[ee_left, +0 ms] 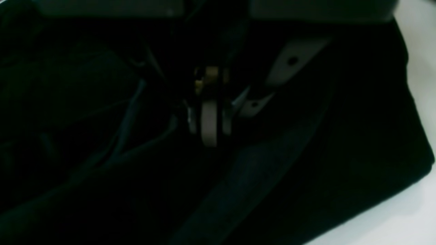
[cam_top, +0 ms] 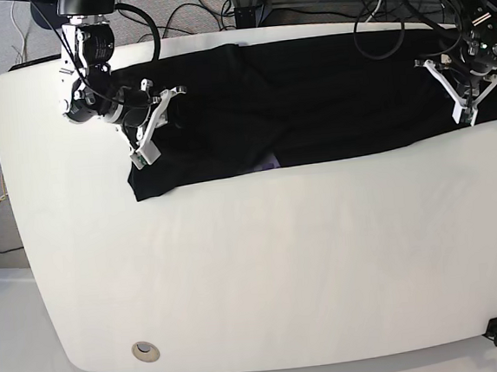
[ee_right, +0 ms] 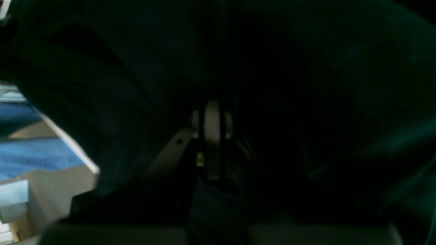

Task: Fold the T-shirt properly
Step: 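Lay the strip ends down and release both grippers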

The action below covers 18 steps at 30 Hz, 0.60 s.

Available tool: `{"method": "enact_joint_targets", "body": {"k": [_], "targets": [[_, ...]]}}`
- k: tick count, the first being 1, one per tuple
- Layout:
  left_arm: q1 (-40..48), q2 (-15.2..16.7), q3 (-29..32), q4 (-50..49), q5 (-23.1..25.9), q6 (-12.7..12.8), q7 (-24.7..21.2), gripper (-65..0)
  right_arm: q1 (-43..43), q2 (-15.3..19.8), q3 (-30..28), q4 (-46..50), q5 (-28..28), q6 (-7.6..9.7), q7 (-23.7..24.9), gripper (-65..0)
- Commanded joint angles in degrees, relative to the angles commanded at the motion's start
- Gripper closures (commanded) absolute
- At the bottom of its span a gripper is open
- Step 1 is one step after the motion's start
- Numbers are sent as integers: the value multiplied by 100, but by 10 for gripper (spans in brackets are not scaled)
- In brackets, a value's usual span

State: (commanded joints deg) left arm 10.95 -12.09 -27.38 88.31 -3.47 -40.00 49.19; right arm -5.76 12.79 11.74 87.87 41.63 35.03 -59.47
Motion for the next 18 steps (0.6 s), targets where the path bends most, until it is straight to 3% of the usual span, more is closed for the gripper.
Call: {"method": "enact_joint_targets", "body": {"k": [3,8,14,17,18], "targets": [[-299,18,211,-273,0,0,0,0,70,325,0,-255,0,0,334,0],[-703,26,554,-360,0,0,9,0,440,686,18,-826,0,26,396,0],[-756,-9,527,79,-9,0,26,0,545,695,18,-818,18,26,396,0],[-756,-114,132,527,-53,0,325,0,554,668,18,-818,18,26,396,0],[-765,-149,-9,651,-88,0,404,-45,554,659,18,-818,18,26,396,0]]}}
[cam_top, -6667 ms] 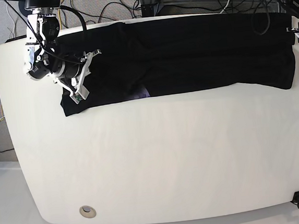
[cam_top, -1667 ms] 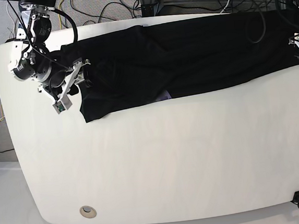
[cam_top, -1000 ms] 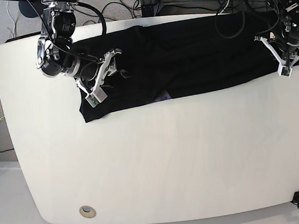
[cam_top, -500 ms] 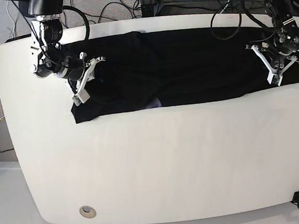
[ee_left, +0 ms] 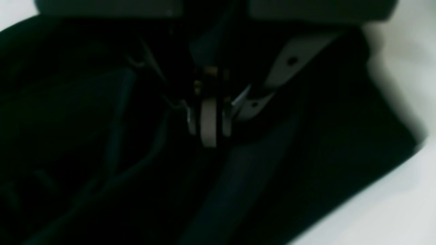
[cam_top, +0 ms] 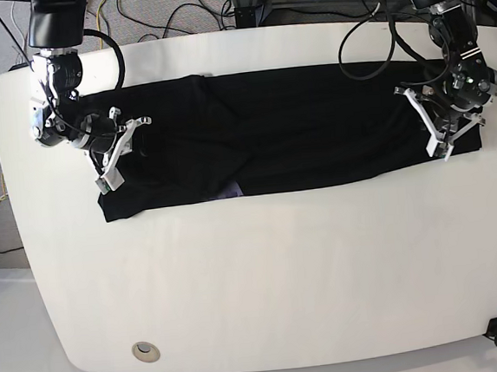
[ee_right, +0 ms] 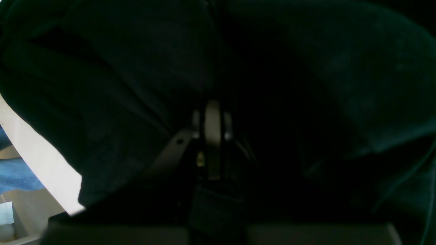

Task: Fold the T-shirt properly
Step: 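Lay the strip ends down and release both grippers, then move the left gripper inward along the strip and grasp its middle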

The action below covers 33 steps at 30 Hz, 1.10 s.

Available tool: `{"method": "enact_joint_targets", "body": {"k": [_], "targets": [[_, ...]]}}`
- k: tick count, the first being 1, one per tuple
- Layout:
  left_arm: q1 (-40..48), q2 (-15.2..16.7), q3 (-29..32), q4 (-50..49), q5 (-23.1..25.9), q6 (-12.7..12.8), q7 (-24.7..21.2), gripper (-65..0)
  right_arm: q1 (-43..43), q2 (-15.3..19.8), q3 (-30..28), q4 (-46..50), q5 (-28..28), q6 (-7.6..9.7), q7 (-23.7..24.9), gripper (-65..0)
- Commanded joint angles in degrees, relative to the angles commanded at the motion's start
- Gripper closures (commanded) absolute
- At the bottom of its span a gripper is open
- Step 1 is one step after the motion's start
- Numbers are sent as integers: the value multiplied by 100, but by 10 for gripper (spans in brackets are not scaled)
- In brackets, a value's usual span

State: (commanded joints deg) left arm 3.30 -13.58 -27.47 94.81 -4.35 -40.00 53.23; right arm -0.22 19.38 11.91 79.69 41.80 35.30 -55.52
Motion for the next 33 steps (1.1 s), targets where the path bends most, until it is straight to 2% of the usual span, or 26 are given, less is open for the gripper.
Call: {"method": "enact_joint_targets", "body": {"k": [4,5,6,9,13,16,21,25,28,33], "targets": [[-97,-35,-712,246,-396,0,229,-379,0,-88,0,0,-9,0,0,0],[-141,-123,-853,237,-413,0,281,-443,0,-88,0,0,-9,0,0,0],[-167,-229,-976,220,-422,0,343,-479,-9,-88,0,0,-9,0,0,0],[-167,-369,-1204,-79,-905,0,492,-488,-9,-88,0,0,-9,0,0,0],[-167,-897,-1424,-1073,-1820,0,668,-488,-9,-88,0,0,-9,0,0,0],[-167,-1169,-1415,-1749,-2171,0,651,-488,-9,-88,0,0,-9,0,0,0],[-273,-1204,-1407,-2207,-2303,0,642,-488,-9,-88,0,0,-9,0,0,0],[-281,-1169,-976,-2374,-2312,0,633,-488,-9,-88,0,0,-9,0,0,0],[-281,-1152,-738,-2576,-2321,0,448,-488,-9,-88,0,0,-9,0,0,0],[-255,-976,-651,-2593,-2303,0,440,-483,0,-88,9,0,-9,0,0,0]]}}
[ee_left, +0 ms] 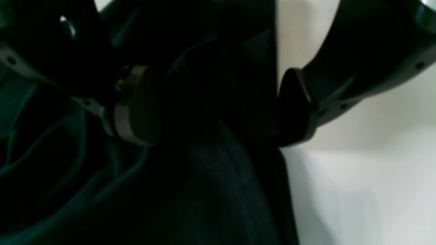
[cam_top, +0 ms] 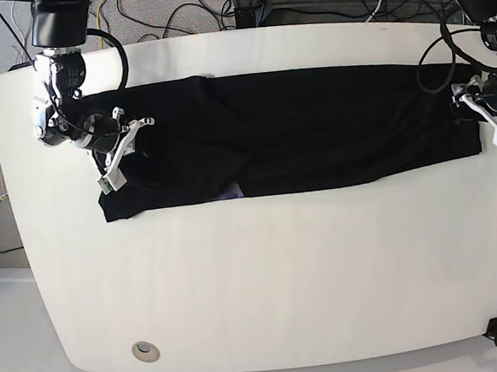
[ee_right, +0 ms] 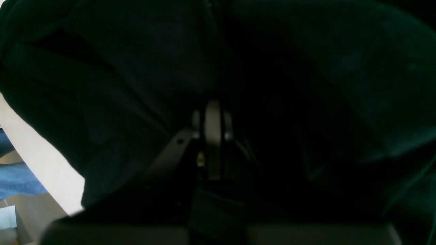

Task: Fold the T-shirt properly
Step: 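Move the left gripper inward along the strip and grasp its middle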

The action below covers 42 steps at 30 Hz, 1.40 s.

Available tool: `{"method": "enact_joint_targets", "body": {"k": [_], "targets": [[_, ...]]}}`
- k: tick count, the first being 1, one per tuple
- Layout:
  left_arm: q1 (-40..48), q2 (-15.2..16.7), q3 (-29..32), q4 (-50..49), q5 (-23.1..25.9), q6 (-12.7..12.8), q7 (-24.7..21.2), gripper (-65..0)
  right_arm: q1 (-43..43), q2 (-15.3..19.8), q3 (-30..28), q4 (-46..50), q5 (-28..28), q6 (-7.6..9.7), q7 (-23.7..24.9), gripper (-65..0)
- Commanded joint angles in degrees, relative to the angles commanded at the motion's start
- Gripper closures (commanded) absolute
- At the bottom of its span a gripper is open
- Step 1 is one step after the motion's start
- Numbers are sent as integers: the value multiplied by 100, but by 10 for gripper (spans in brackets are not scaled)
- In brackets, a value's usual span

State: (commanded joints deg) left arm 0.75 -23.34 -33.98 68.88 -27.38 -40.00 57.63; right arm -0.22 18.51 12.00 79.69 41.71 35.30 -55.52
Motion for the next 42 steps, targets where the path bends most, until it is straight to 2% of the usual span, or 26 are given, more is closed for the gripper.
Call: {"method": "enact_joint_targets", "body": {"k": [1,2,3,6,7,10,14,17,20,28,31,36,42], "targets": [[0,0,0,9,0,0,0,-466,0,0,0,0,0,0,0,0],[0,9,0,9,-9,0,0,-417,35,0,0,0,0,0,0,0],[0,9,0,9,-9,0,0,-340,53,0,0,-9,0,0,0,0],[-18,9,0,9,-9,0,18,-41,70,0,0,-18,0,0,0,0],[-26,9,0,18,-18,0,18,0,70,0,0,-18,0,0,0,0],[-9,35,0,527,-35,0,220,0,70,0,0,-26,-9,0,0,0],[26,422,0,1609,-677,0,914,0,79,-9,0,-26,-9,0,9,0],[-26,905,105,2338,-932,0,1618,0,79,-18,0,-26,-9,0,9,0],[-149,1451,615,2892,-932,0,1881,0,79,-18,0,-26,-9,0,9,0],[-387,2848,1459,2945,-914,0,1952,0,79,-26,0,-26,-9,0,9,0],[-387,3234,1670,2945,-914,0,1714,0,79,-35,0,-26,-9,0,9,0],[-519,3234,2022,2655,-949,0,1618,0,79,-35,0,-26,18,0,79,0],[-615,3234,2048,2391,-958,0,1618,0,70,-35,0,-26,9,0,114,0]]}}
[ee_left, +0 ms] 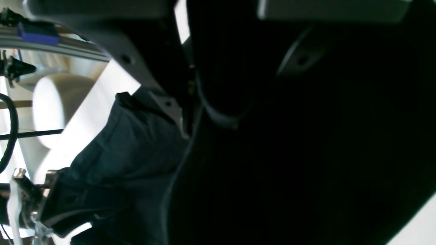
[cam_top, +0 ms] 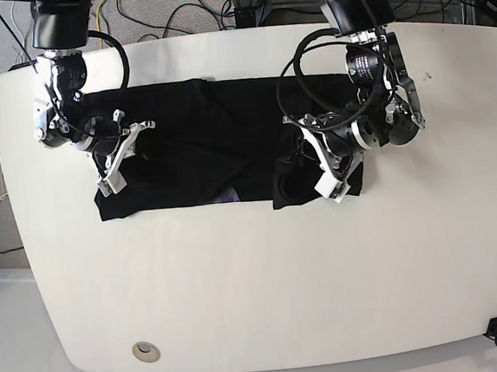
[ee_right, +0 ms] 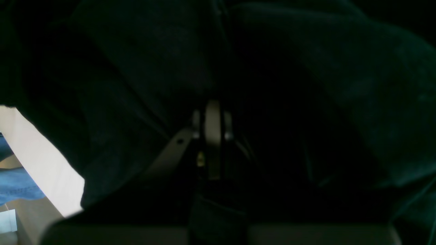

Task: Fold the T-shirt properly
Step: 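Move the left gripper inward along the strip and grasp its middle, then grasp the strip end with the right gripper and lift both sections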

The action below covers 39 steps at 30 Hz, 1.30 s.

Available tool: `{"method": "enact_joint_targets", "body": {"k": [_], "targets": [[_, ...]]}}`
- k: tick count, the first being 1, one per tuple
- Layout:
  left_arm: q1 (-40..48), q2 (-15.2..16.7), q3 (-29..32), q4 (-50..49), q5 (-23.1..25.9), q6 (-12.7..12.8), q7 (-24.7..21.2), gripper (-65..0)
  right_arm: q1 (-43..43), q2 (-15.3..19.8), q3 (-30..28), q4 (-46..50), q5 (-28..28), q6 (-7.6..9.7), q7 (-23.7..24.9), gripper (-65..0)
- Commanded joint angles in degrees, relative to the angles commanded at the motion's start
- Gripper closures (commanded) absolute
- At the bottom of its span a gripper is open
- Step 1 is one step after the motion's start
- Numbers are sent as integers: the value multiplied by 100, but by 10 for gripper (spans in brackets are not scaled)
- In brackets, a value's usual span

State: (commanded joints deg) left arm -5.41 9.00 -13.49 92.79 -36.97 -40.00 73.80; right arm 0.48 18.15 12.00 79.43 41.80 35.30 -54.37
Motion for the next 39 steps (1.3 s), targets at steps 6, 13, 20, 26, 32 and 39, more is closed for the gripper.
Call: {"method": "enact_joint_targets", "body": {"k": [6,13,20,26,32,39], "targets": [[26,0,211,44,-26,0,26,-386,9,0,-9,0,0,0,0,0],[-149,0,484,44,-1231,0,413,-528,9,0,-9,0,-9,-9,0,0],[-510,-764,466,422,-1468,0,536,-528,9,0,-9,0,-9,-18,0,0],[-545,-1933,677,484,-774,0,44,-526,53,0,9,141,35,-26,0,0],[-9,-2214,1371,492,35,0,-862,-526,79,-9,9,651,44,-44,-9,-3],[527,-2223,1380,369,229,0,-1626,-526,-62,-193,211,1442,44,-44,-26,-150]]}}
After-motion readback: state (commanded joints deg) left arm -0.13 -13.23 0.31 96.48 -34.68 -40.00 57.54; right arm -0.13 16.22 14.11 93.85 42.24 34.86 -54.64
